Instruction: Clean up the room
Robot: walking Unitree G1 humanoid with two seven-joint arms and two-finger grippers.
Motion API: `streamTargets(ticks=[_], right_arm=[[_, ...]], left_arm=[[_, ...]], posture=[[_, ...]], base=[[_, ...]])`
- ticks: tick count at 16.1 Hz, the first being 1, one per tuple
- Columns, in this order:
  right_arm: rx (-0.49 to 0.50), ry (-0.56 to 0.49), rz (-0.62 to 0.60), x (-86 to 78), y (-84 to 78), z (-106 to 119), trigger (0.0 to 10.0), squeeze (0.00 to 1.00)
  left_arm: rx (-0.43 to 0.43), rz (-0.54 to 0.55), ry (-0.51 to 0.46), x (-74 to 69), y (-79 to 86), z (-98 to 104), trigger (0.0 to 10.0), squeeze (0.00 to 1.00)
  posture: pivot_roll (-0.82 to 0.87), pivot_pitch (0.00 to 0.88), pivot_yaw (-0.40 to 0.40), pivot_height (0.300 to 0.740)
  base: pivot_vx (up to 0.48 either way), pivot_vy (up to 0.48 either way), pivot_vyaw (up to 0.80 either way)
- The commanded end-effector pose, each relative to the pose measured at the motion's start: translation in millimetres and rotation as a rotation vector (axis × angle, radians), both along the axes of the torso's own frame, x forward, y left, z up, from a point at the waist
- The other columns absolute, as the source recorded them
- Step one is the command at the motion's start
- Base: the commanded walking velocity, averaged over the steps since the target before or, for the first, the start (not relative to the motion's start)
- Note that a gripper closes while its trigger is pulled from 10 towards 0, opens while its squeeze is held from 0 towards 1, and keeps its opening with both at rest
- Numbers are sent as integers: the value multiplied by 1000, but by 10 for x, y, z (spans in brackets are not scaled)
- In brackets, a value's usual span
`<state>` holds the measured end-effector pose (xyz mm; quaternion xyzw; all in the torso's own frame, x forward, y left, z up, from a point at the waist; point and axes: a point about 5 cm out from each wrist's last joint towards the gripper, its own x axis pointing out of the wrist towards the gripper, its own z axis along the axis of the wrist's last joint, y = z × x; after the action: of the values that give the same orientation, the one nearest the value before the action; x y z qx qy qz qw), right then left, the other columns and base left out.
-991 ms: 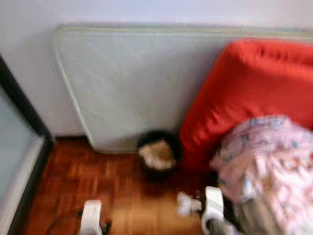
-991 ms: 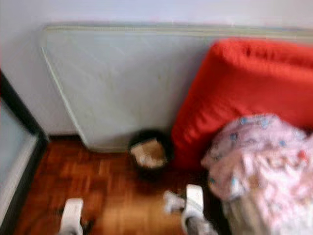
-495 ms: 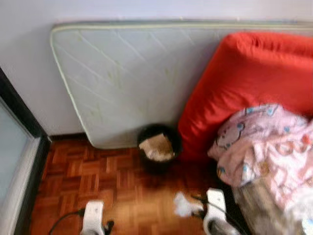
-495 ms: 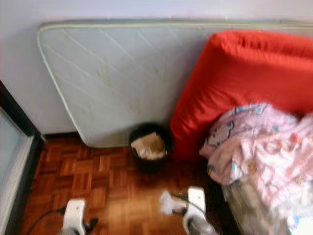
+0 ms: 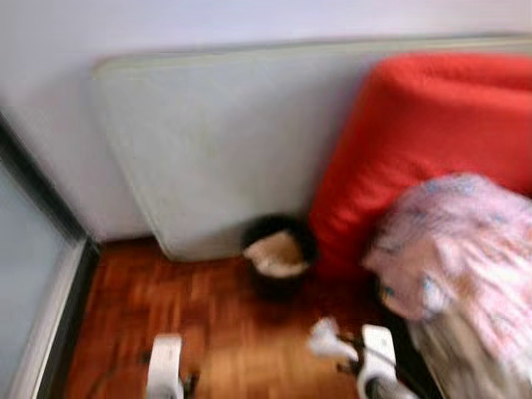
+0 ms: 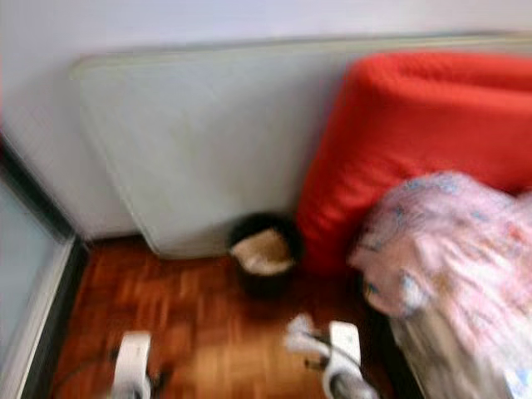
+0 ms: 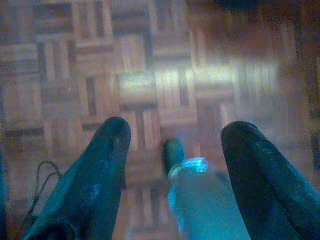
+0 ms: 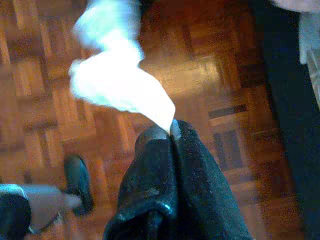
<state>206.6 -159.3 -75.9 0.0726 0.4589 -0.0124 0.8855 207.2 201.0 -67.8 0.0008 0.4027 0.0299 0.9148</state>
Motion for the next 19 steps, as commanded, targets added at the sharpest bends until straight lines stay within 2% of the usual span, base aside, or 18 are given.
streamTargets(ticks=[1, 4, 16, 19], right_arm=[[23, -29, 16, 89, 59, 49, 10000, 0], [40, -43, -3, 185, -30, 110, 10000, 0], [13, -45, -25, 218, -95, 133, 10000, 0], [17, -43, -18, 218, -94, 133, 10000, 0]], left_arm=[[4, 10, 55, -142, 33, -77, 10000, 0], [5, 11, 55, -142, 34, -77, 10000, 0], [-1, 11, 53, -139, 26, -77, 10000, 0], [0, 11, 53, -136, 27, -75, 10000, 0]], posture=[[-84, 60, -37, 740], [-84, 59, -36, 740], [-84, 53, -39, 740], [-84, 55, -39, 740]], base=[[322, 0, 800], [322, 0, 671], [323, 0, 0], [322, 0, -785]])
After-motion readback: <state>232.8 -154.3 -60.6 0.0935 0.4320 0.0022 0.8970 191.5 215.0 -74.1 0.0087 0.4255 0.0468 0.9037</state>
